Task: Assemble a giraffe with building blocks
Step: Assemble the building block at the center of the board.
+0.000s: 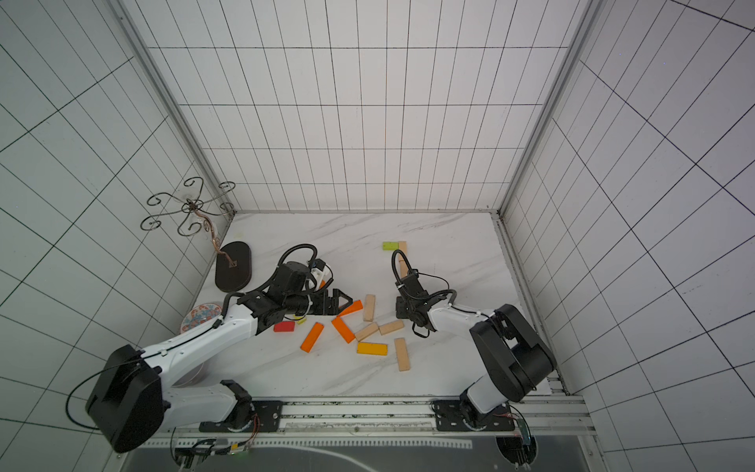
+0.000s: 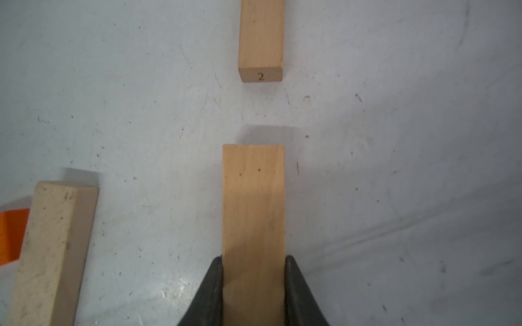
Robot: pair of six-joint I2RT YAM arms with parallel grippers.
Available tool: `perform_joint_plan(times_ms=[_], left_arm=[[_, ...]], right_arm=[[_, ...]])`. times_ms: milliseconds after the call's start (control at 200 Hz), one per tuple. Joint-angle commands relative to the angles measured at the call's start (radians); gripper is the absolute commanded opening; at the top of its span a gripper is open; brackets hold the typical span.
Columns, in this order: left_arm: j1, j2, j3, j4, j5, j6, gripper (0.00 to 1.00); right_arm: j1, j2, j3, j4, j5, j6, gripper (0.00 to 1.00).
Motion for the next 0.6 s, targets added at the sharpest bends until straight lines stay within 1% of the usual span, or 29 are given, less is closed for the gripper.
perform_joint_plan(times_ms=[0,145,315,450,595], left_arm=[[0.012,0.012,-0.01,0.029,0.017,0.017,0.96],[0.02,0.006,-0.012,0.026,0.019,0.021,0.96],[0.025,0.005,-0.016,0.027,0.029,0.023,0.96],[0.025,-0.002,-0.017,0.025,0.026,0.023,0.96],[0.028,-0.006,-0.018,0.023,0.027,0.025,0.96]], right_arm=[[-0.015,0.035,-0.007,0.0,-0.006,-0.004,0.17],[-0.019,0.029,-0.004,-0.002,-0.01,0.003,0.26],[-0.02,-0.005,-0.005,0.003,-0.053,0.012,0.36],[-0.021,-0.025,-0.003,-0.02,-0.046,0.01,0.44],[-0.021,-0.043,-0.009,-0.038,-0.047,0.011,0.5]])
